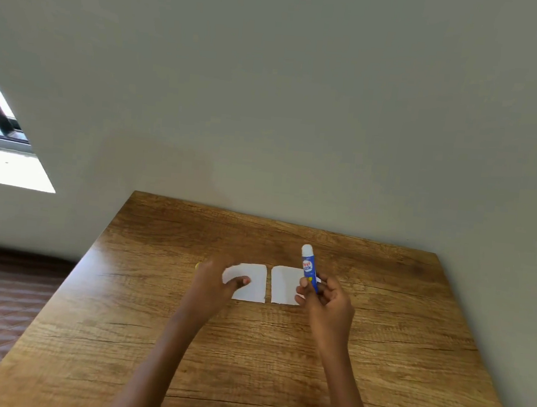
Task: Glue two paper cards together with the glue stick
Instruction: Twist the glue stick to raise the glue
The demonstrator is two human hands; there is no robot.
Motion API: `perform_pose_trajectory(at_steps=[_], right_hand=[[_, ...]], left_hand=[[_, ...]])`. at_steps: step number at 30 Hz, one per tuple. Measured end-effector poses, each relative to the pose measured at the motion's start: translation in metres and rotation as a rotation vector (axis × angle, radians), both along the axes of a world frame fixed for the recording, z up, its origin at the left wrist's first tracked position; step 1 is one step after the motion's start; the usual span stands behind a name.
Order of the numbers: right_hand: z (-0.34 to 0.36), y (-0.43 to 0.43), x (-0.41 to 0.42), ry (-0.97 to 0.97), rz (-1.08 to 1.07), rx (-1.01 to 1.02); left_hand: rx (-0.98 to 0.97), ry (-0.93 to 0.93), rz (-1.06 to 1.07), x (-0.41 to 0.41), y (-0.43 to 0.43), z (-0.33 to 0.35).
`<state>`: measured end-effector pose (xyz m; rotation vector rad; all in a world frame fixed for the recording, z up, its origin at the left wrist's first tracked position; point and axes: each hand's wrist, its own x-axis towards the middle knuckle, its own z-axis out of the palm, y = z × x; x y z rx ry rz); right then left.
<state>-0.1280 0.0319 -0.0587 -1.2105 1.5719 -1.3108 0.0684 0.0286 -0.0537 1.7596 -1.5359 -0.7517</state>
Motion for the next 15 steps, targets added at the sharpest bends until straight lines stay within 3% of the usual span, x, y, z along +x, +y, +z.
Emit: perform_pose_trajectory(at_steps=[8,15], right_hand=[[-0.014,-0.005,-0.004,0.535,0.167,-0.01],[-0.011,-0.016,-0.038,0.56,0.077,0.003]], left_hand=[[0.016,-0.126,-0.109,-0.008,0.004,-0.025],[-0.069,-0.127,-0.113,-0.03,0.006,-0.033]])
